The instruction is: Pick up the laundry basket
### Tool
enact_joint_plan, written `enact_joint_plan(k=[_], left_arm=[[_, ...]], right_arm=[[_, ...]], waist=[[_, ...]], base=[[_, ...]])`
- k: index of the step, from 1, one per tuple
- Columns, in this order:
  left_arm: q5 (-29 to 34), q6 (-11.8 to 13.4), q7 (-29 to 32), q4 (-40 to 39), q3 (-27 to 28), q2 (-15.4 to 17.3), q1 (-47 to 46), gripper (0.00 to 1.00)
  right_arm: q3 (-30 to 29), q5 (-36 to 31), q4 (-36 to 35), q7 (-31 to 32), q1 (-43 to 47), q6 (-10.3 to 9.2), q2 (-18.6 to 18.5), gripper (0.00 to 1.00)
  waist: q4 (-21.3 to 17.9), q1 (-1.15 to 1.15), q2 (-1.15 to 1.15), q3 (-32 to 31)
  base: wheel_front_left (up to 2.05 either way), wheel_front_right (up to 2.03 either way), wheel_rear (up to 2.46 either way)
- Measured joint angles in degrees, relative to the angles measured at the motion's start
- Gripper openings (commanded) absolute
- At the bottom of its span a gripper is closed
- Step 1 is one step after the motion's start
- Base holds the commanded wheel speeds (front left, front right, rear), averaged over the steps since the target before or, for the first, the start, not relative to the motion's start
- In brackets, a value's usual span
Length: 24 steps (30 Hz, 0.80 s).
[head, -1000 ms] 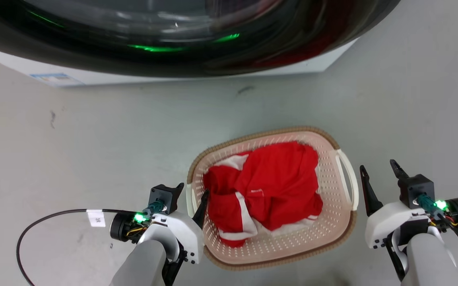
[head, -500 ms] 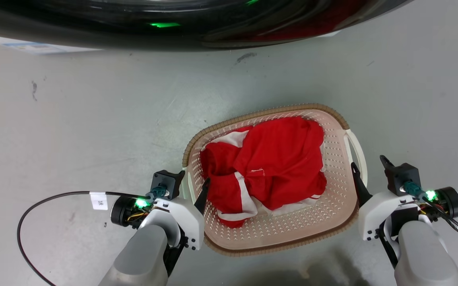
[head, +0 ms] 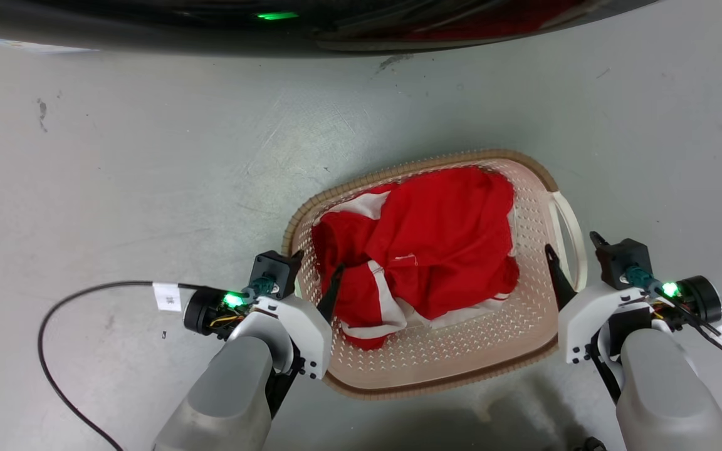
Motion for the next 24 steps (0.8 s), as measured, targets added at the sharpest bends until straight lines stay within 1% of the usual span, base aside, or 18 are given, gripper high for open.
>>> enact_joint_plan(k=[16, 17, 18, 19, 20, 24], left_arm=[[-0.2, 0.0, 0.0, -0.5, -1.2, 0.1, -0.1, 1.0], [-0.4, 0.0, 0.0, -0.5, -1.3, 0.1, -0.1, 1.0], [-0.4, 0.0, 0.0, -0.3, -1.5, 0.1, -0.1, 0.48], [-0.4, 0.0, 0.0, -0.3, -1.6, 0.1, -0.1, 0.13], [-0.5, 0.0, 0.0, -0.2, -1.7, 0.1, -0.1, 0.0], [-0.7, 0.0, 0.0, 0.4, -2.3, 0.1, -0.3, 0.0]], right_arm=[[0.6, 0.5, 7.4, 0.0, -2.2, 0.0, 0.0, 1.0], [0.7, 0.5, 8.2, 0.0, -2.3, 0.0, 0.0, 0.66], [0.9, 0.5, 8.4, 0.0, -2.4, 0.0, 0.1, 0.0], [1.0, 0.5, 8.6, 0.0, -2.6, 0.0, 0.0, 0.0], [1.2, 0.5, 9.0, 0.0, -2.9, 0.0, 0.0, 0.0], [1.7, 1.0, 9.4, 0.0, -3.5, 0.0, -0.1, 0.0]], waist=[[0.2, 0.0, 0.0, 0.0], [0.3, 0.0, 0.0, 0.0], [0.3, 0.0, 0.0, 0.0], [0.3, 0.0, 0.0, 0.1], [0.3, 0.0, 0.0, 0.1], [0.2, 0.0, 0.0, 0.0]], base=[[0.0, 0.0, 0.0], [0.0, 0.0, 0.0], [0.0, 0.0, 0.0], [0.0, 0.0, 0.0], [0.0, 0.0, 0.0], [0.0, 0.0, 0.0]])
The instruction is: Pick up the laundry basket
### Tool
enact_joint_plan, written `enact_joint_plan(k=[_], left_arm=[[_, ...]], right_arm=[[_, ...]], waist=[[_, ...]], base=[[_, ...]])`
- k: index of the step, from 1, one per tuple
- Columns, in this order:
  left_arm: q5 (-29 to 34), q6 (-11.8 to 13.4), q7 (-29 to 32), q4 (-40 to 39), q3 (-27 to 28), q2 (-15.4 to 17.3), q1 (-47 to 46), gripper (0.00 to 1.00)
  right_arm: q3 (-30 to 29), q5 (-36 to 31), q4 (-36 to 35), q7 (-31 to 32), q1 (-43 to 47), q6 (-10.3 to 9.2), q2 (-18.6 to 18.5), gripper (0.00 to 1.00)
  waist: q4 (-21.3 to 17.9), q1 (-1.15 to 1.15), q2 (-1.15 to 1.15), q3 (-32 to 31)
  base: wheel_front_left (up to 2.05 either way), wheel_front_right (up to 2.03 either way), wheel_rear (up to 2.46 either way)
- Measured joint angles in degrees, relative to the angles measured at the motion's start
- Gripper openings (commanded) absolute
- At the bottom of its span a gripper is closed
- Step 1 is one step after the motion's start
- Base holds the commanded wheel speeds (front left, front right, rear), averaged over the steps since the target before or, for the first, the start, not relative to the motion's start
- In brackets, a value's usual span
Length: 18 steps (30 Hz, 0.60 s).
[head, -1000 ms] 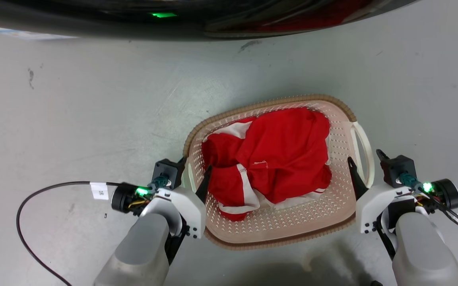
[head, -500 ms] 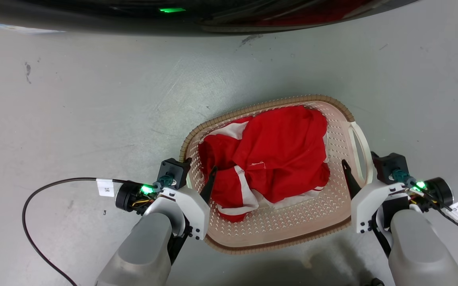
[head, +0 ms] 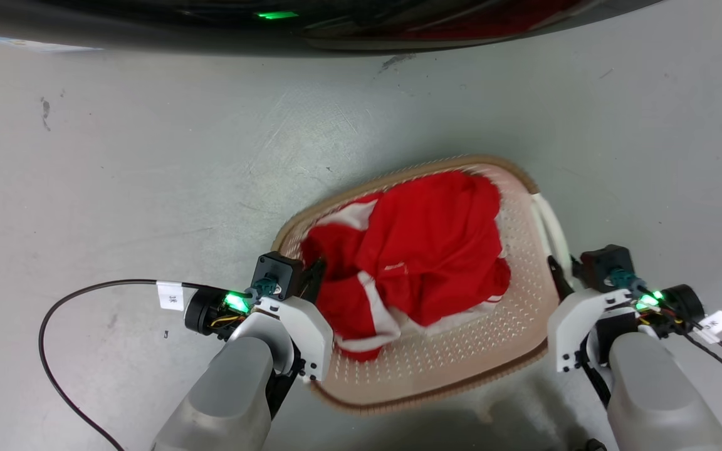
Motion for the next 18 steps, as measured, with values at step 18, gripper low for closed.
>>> enact_joint_plan(k=[18], left_arm=[[-2.5, 0.0, 0.0, -0.4, -1.7, 0.0, -0.2, 0.0]], right_arm=[[0.3, 0.3, 1.5, 0.0, 0.0, 0.02, 0.2, 0.0]], waist=[[0.5, 0.0, 0.0, -2.5]], base=[[0.0, 0.0, 0.0]])
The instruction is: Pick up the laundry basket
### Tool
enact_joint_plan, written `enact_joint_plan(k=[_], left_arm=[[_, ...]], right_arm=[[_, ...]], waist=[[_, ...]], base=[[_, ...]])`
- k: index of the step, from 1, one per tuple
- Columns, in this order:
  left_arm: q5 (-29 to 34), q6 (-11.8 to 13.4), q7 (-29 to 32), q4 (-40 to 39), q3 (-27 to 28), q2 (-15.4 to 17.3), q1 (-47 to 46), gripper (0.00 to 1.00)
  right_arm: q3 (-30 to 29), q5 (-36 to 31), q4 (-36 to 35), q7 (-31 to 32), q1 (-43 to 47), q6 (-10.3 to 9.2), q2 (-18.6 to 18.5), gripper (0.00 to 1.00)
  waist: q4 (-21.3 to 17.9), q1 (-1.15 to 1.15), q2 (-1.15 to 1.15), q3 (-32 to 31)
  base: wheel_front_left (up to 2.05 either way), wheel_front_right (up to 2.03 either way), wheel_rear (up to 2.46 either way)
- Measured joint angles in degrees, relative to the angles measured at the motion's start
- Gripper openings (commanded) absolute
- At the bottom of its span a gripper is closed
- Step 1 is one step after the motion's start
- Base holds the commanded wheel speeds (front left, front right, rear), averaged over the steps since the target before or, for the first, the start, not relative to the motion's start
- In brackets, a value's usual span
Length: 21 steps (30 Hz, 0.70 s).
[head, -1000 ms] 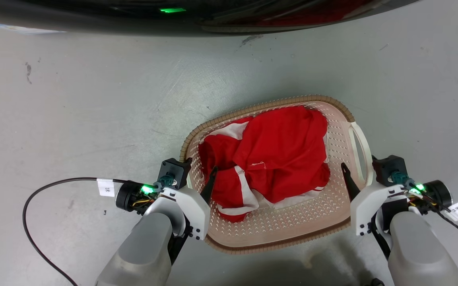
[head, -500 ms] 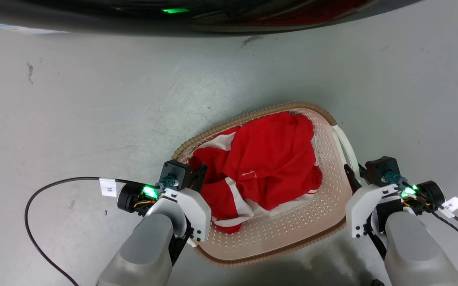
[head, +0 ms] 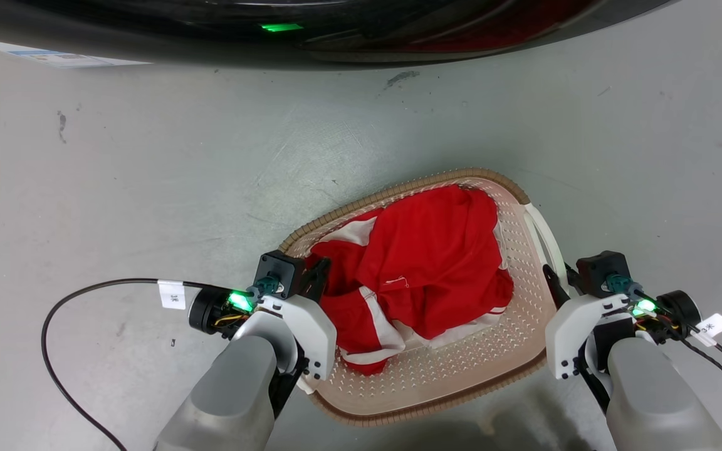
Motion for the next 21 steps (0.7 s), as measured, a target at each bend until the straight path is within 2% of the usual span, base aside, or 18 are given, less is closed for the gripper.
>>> enact_joint_plan(k=[2, 3, 4, 14, 21], left_arm=[[0.0, 0.5, 0.0, -0.7, 0.4, 0.0, 0.0, 0.0], [0.0, 0.7, 0.0, -1.2, 0.8, 0.0, 0.0, 0.88], [0.1, 1.1, 0.0, -1.7, 1.2, 0.0, 0.0, 1.0], [3.0, 4.3, 0.0, -10.3, 6.4, 2.2, 4.4, 1.0], [4.4, 4.5, 0.0, -12.1, 8.0, 2.4, 8.9, 1.0]], right_arm=[[-0.3, -0.1, 0.1, 0.0, 0.0, 0.0, 0.0, 0.0], [-0.4, -0.2, 0.1, 0.0, 0.0, 0.0, 0.0, 0.0], [-0.5, -0.2, 0.1, 0.0, 0.0, 0.0, 0.0, 0.0], [-1.2, -0.2, 0.0, 0.0, 0.2, -0.01, -0.1, 0.0], [-1.5, -0.3, 0.0, 0.0, 0.6, -0.01, -0.1, 0.0]], waist=[[0.1, 0.0, 0.0, 0.0], [0.2, 0.0, 0.0, -0.1], [0.3, 0.0, 0.0, -0.1], [0.8, 0.0, 0.0, -0.2], [1.1, 0.0, 0.0, -0.6]], base=[[0.0, 0.0, 0.0], [0.0, 0.0, 0.0], [0.0, 0.0, 0.0], [0.0, 0.0, 0.0], [0.0, 0.0, 0.0]])
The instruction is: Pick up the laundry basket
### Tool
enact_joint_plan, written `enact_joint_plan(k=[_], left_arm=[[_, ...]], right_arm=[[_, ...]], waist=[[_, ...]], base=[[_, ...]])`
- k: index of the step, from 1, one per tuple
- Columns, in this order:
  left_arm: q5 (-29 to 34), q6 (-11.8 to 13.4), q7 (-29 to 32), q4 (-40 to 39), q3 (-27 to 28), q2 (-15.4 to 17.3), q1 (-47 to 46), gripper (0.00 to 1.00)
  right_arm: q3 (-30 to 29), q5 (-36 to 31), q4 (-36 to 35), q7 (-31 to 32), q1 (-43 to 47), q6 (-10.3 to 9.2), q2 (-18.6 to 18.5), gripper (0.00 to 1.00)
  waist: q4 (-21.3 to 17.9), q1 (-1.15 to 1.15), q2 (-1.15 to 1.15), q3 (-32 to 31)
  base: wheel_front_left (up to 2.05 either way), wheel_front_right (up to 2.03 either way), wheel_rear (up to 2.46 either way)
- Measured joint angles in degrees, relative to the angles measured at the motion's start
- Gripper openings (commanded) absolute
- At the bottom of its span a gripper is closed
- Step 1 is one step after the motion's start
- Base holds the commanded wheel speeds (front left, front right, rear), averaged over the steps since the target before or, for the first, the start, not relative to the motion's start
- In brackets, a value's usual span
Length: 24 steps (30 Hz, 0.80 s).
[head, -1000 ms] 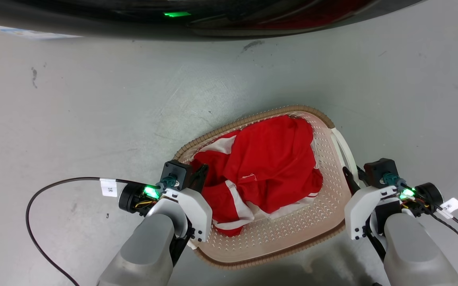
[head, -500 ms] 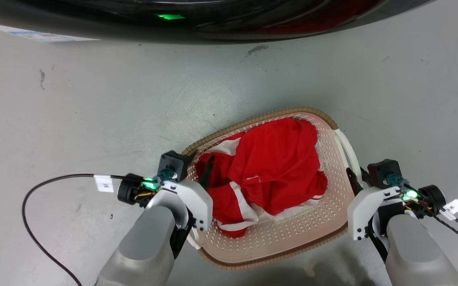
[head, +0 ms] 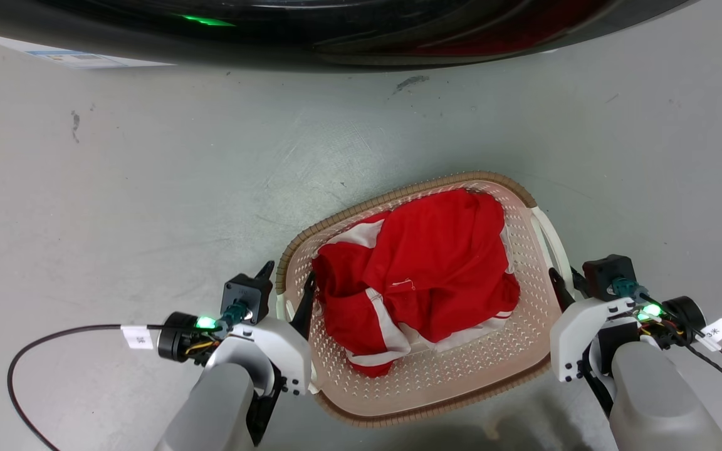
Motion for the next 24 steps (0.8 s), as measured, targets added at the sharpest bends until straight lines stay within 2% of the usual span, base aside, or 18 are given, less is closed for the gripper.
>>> enact_joint_plan(k=[10, 24], left_arm=[[0.2, 0.9, 0.0, 1.8, 1.3, -0.8, 3.0, 1.0], [0.2, -0.6, 0.0, 10.5, 0.6, -1.8, -0.9, 1.0]], right_arm=[[0.2, 0.1, 0.0, 0.0, 0.1, 0.0, 0.0, 0.0], [1.4, 1.0, -0.3, 0.0, -0.4, 0.0, 0.0, 0.0]], waist=[[0.0, 0.0, 0.0, -0.2], [-1.2, 0.0, 0.0, 2.0]], base=[[0.0, 0.0, 0.0], [0.0, 0.0, 0.0]])
